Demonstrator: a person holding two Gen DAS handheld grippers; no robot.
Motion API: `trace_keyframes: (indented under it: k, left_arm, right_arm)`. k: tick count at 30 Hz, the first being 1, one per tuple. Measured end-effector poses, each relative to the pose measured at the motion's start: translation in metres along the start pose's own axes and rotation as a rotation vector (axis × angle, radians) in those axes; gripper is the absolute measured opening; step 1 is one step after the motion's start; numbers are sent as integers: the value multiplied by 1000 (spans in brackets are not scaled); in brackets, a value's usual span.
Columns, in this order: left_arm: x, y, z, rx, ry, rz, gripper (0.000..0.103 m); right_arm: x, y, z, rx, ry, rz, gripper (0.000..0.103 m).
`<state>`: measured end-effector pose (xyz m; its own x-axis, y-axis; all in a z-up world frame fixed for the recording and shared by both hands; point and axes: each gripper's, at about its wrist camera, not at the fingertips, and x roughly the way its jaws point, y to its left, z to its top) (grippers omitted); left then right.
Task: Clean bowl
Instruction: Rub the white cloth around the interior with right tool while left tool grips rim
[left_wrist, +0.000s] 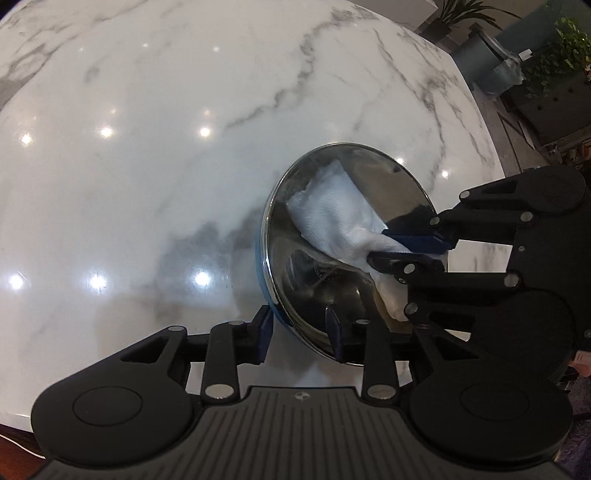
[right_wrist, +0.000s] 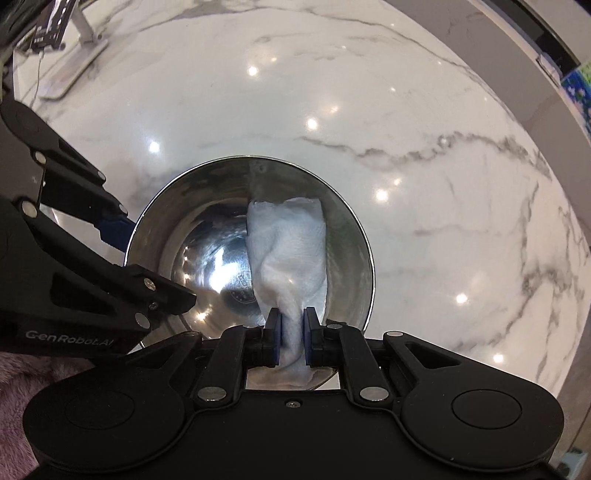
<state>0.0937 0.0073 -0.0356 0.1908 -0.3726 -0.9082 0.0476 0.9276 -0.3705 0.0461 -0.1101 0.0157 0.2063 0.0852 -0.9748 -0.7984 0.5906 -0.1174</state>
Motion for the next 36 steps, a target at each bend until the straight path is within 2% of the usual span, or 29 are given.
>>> trace_keyframes:
  k: [5,15,20,25,28,30,33,36]
  left_arm:
    - [0,-4,2,25,-21,33,24]
    - [1,-7,5,39,-29,82,17]
    - [1,-7,7,68,-30,90,16]
    - [0,-12,7,122,-33,114,16]
    - [0,-14,9,144,-25,117,16]
    - [0,-13,10,150,-27,124,16]
    - [-3,-9,12,140,-35,129,16]
    - [-5,-4,14,92,-37,94,18]
  right_arm:
    - [-3,1,-1,31,11,26,11]
    - [-6,9,1,94,25,201,11]
    - [-9,18,0,34,39,156,10]
    - [-14,36,-5,-109,38,-24,10]
    - [-18,40,-9,-143,26,-75,10]
    - [-22,37,-9,-132,9,-82,9]
    - [-28,28,-9,-88,0,-49,9]
    - [-29,25,-11,-61,10,-30,9]
